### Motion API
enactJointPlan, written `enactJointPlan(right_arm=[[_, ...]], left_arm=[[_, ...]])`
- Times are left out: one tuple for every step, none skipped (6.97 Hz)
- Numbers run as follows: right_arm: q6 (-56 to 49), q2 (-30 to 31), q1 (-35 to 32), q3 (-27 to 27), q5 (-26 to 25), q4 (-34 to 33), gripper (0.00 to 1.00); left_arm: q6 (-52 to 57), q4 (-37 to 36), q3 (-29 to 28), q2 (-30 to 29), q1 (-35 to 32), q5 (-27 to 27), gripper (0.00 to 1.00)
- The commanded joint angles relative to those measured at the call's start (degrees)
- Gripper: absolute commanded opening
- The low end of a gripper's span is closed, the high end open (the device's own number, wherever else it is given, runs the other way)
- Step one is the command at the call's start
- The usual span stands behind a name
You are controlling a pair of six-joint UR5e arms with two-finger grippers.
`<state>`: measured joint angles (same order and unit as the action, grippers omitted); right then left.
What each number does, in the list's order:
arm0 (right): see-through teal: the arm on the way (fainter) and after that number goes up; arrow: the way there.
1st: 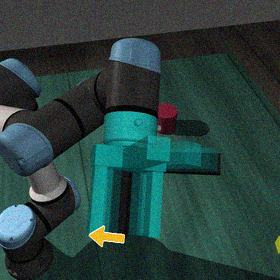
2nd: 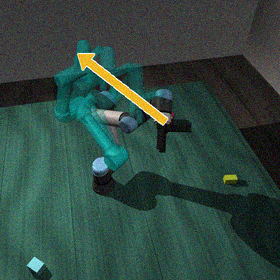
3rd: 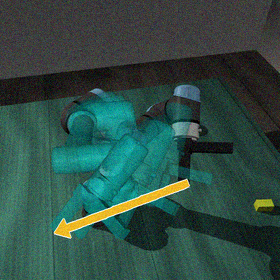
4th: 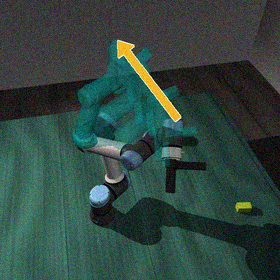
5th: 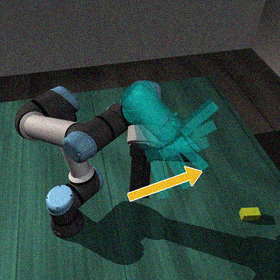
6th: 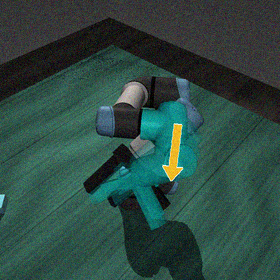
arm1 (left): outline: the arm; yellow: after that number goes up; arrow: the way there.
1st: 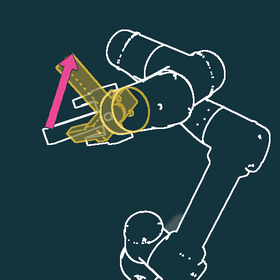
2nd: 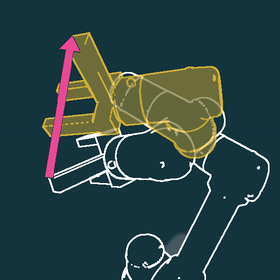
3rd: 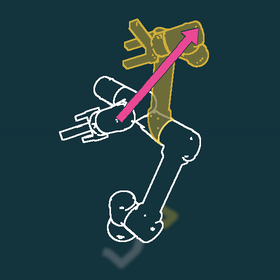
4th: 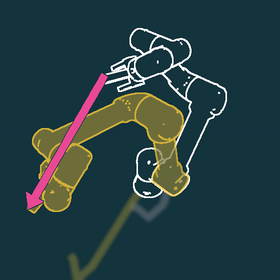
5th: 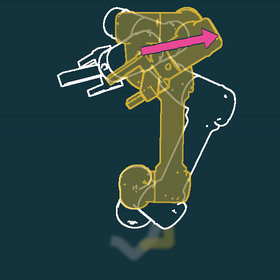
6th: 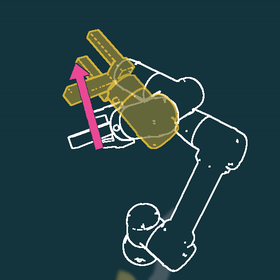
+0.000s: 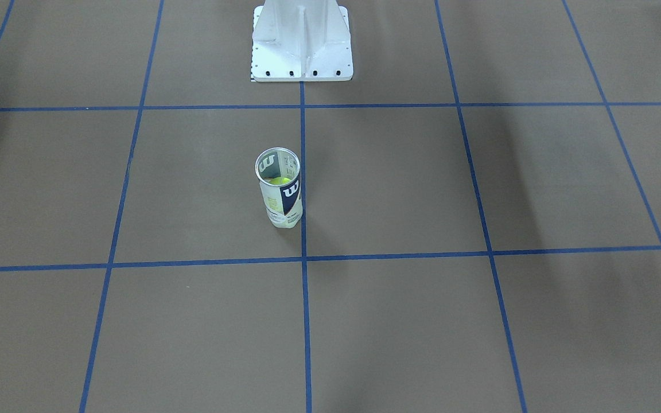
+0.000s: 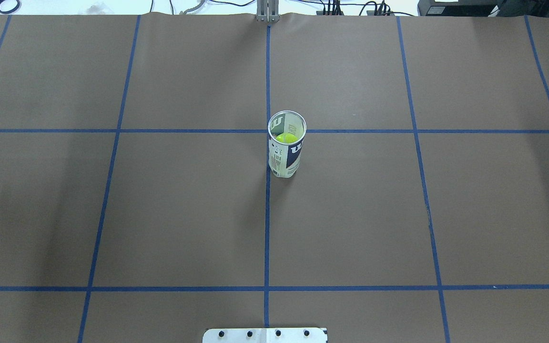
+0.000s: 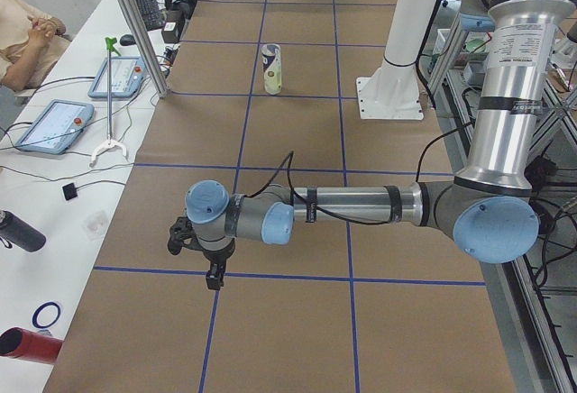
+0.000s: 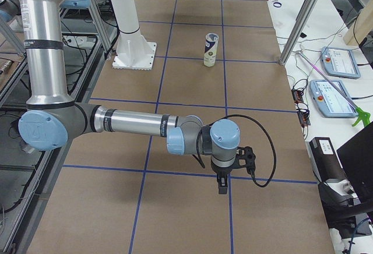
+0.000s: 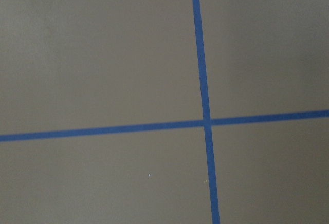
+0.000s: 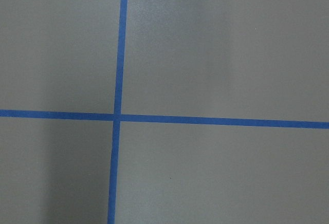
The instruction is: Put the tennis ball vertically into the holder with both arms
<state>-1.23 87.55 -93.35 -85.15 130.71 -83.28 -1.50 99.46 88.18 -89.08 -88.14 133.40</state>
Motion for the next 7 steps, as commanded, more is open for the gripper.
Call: enactJointPlan(right_arm=[[0.00,0.16,-0.07,-0.19,0.33,-0.48,1.00],[0.00,0.33,-0.07,-0.19,0.51,-0.48,1.00],[0.09,0.60,0.01,-0.02,0.51,-0.31,1.00],[0.00,1.47,0.01,-0.02,0.34,0.22,1.00],[0.00,1.57,0.01,0.16,0.33,0.22,1.00],[0.00,1.57,0.01,0.42,0.25,0.22,1.00],[-0.08,1.57,0.01,0.51,0.07,0.22,1.00]], left_arm=[[-0.08,-0.05,5.41,6.80,-0.01,0.02,1.00],[-0.17,0.12,4.46,7.69,0.07,-0.42,1.00],[-0.08,0.30,4.97,7.78,0.07,-0.51,1.00],[0.09,1.08,5.15,7.70,0.25,0.01,1.00],[0.01,2.40,4.81,7.61,0.42,-0.24,1.00],[0.01,2.41,5.06,7.61,0.43,-0.16,1.00],[0.01,2.50,5.15,7.61,0.43,0.02,1.00]])
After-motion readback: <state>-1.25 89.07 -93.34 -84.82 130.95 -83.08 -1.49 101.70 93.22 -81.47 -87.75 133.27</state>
